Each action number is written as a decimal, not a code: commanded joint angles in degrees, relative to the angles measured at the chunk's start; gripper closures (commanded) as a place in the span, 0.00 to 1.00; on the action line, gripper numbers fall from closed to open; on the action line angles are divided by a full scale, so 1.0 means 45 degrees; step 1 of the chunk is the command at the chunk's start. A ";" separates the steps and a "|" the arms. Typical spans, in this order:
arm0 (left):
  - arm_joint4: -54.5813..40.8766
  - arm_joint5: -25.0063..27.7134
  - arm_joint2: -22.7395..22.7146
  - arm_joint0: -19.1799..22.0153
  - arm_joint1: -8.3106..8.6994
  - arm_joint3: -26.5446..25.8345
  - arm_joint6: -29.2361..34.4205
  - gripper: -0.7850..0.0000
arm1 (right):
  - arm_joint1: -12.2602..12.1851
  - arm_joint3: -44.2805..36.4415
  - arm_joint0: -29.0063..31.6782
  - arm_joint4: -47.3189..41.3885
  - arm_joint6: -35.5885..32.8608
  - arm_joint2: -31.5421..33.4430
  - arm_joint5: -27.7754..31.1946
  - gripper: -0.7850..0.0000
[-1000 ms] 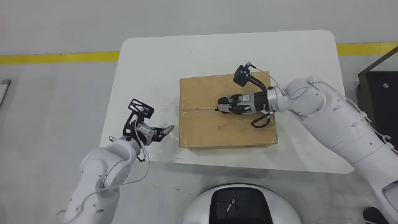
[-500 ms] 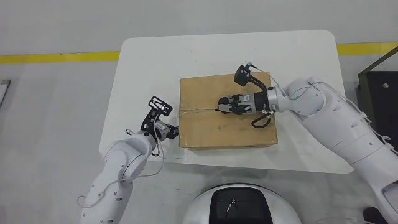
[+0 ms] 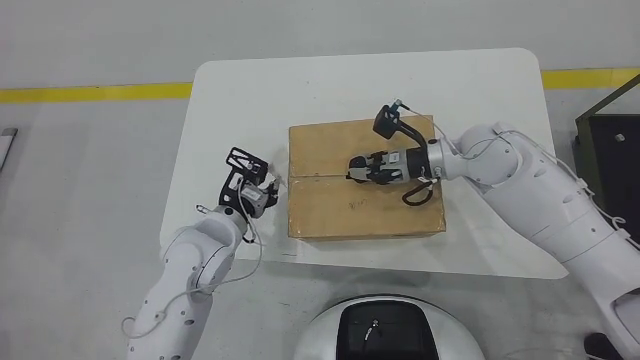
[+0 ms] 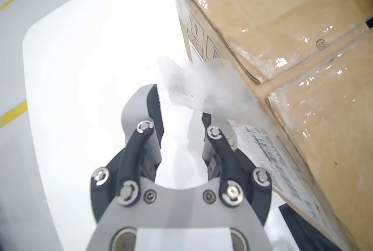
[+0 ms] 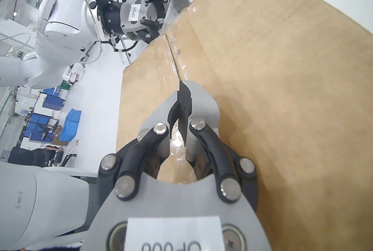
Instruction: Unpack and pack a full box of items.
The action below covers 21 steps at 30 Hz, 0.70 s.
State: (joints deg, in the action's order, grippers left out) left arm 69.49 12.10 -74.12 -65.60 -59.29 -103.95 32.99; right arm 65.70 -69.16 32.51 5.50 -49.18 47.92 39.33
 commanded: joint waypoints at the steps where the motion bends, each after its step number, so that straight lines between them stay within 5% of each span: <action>1: 0.0033 -0.0088 -0.0047 -0.0039 -0.0010 -0.0091 -0.0076 0.62 | 0.0010 -0.0019 -0.0002 0.0003 -0.0016 -0.0009 -0.0006 1.00; 2: -0.0015 -0.0150 -0.0093 -0.0064 -0.0017 -0.0145 -0.0152 0.55 | 0.0015 -0.0022 0.0000 0.0005 -0.0018 -0.0011 -0.0010 1.00; 3: -0.0066 -0.0184 -0.0129 -0.0098 -0.0023 -0.0177 -0.0164 0.26 | 0.0019 -0.0023 0.0003 0.0009 -0.0016 -0.0012 -0.0014 1.00; 6: -0.0111 -0.0263 -0.0210 -0.0188 -0.0037 -0.0308 -0.0233 0.00 | 0.0030 -0.0014 0.0026 0.0005 -0.0020 -0.0012 -0.0010 1.00; 21: -0.0210 -0.0950 -0.0404 -0.0263 -0.0171 -0.0508 -0.0689 0.00 | 0.0022 0.0005 0.0061 -0.0037 -0.0182 0.0151 -0.0008 1.00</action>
State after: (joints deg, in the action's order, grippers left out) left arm 68.68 7.90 -75.95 -66.80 -60.01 -106.22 30.07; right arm 65.80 -69.19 32.85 5.40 -49.91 48.55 39.32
